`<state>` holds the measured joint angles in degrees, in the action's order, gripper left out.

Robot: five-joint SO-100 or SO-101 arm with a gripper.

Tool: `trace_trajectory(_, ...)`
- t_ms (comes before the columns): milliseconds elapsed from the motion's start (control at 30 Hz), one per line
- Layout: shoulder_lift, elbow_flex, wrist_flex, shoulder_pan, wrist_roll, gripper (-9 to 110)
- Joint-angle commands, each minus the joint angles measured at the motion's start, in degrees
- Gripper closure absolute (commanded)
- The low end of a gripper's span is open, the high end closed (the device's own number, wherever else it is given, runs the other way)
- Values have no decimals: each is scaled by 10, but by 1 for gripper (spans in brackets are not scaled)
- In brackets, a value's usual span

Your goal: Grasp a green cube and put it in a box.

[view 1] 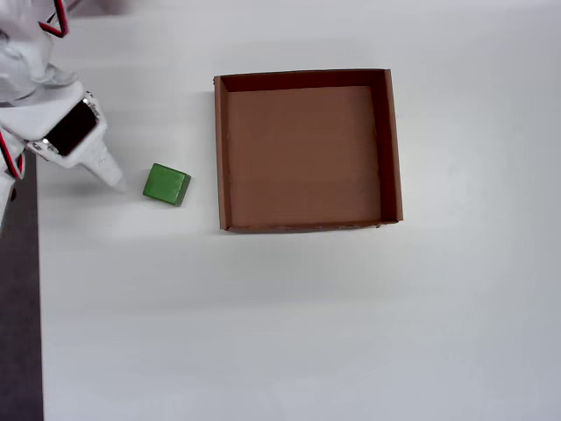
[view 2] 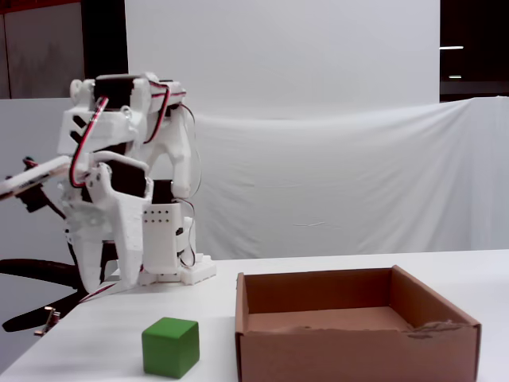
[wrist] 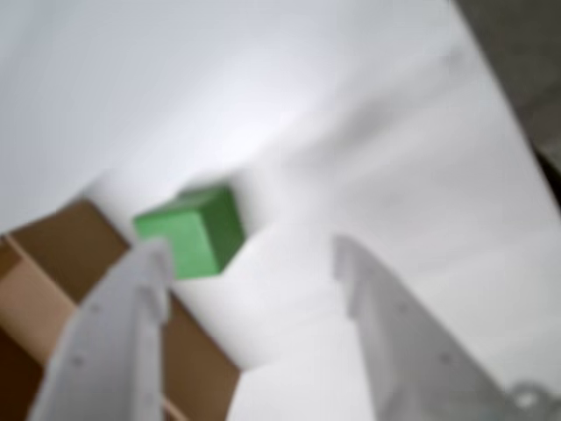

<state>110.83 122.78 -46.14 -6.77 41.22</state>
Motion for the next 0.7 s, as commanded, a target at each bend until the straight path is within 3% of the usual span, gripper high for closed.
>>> trace_trajectory(0,-30,-70,-25,10,1,75)
trace_trajectory(667,-240,-272,-133,62,-17,68)
